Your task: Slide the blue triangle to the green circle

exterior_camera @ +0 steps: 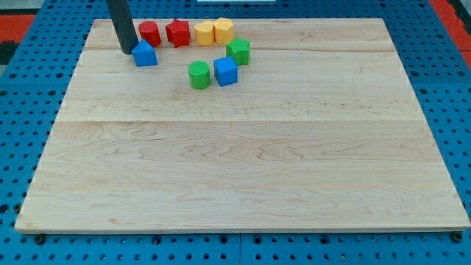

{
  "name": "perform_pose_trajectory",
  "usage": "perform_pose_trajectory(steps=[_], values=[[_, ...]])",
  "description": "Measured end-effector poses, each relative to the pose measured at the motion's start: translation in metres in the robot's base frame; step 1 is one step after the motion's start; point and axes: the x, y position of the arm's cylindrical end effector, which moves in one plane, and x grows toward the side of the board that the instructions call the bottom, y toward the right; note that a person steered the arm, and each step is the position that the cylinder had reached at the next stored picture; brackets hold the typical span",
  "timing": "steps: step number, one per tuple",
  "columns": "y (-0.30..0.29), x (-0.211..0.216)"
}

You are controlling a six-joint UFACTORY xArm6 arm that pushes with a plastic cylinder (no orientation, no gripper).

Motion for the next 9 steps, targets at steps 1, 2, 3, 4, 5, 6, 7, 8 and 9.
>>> perform_pose_trajectory(steps=[1, 2, 3, 4, 5, 6, 7, 8, 9], values=[[0.019, 0.009], [0.021, 0.025], [0.021, 0.048], [0.017, 0.05], [-0.017, 0.018], [0.011, -0.001], [0.039, 0.006], [0.039, 0.009], [0.039, 0.024]])
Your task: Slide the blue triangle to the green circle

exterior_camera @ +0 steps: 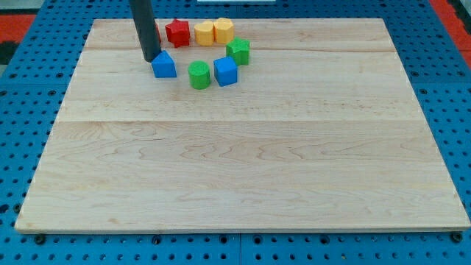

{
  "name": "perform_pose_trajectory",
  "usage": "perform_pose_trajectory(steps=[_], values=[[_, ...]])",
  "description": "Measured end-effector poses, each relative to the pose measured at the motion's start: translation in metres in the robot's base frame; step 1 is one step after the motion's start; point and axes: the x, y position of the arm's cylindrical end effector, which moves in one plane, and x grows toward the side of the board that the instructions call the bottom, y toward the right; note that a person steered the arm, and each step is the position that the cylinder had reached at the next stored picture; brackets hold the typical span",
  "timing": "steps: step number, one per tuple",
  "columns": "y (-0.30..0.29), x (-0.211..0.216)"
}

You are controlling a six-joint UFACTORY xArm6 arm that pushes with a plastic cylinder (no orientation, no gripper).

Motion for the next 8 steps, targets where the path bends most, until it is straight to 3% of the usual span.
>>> perform_pose_trajectory(steps=[1, 3, 5, 8], values=[[-0.005, 0.009], [-0.019, 0.068], [-0.023, -0.005], [0.032, -0.004]])
